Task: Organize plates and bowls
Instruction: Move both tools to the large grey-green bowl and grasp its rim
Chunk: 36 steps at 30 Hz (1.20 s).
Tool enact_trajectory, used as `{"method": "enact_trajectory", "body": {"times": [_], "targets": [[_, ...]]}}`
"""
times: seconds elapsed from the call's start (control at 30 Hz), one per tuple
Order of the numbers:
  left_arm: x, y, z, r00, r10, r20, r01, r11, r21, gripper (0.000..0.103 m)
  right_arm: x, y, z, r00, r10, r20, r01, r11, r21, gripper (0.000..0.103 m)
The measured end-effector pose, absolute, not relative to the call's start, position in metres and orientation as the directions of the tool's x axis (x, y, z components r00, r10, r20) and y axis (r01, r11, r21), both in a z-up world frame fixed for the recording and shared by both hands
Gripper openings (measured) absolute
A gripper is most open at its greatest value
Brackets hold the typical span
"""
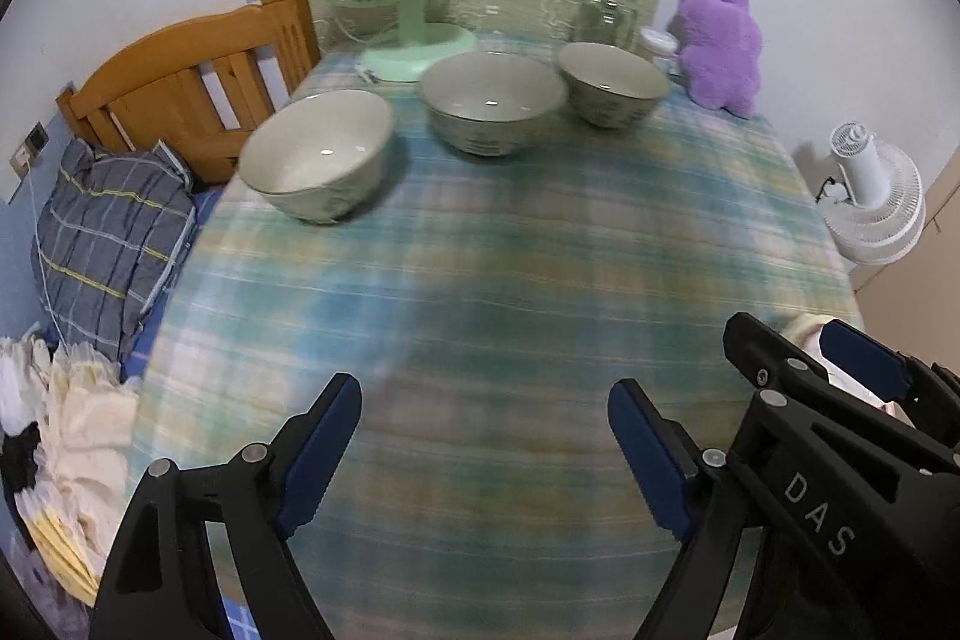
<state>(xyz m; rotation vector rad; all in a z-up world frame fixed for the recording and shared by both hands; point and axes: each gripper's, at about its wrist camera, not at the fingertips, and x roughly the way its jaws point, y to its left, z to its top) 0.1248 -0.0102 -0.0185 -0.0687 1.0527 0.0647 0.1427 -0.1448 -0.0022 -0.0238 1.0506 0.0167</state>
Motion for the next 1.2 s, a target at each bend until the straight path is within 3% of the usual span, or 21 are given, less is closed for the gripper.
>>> {"method": "enact_trajectory", "body": {"times": [0.27,0.57,1.2], "targets": [[0.147,0.053,-0.026,0.496,0.013,-0.868,-0.055,0.998,-0.017,0.075,0.158,-0.073,-0.011,0.497,-0.013,-0.868,0.018,1.000,-0.004,0.063],[0.181,0.100,-0.027,0.524,0.009,-0.852,-0.029,1.000,-0.007,0.074,0.187,-0.026,-0.014,0.532,0.002,-0.847,0.090,0.994,0.059,0.063],[0.266,0.163,-0.049,0.537,0.091,-0.839,-0.128,0.991,0.026,0.064,0.280,0.045,-0.026,0.552,0.033,-0.833,0.078,0.993,0.090,0.063]]}}
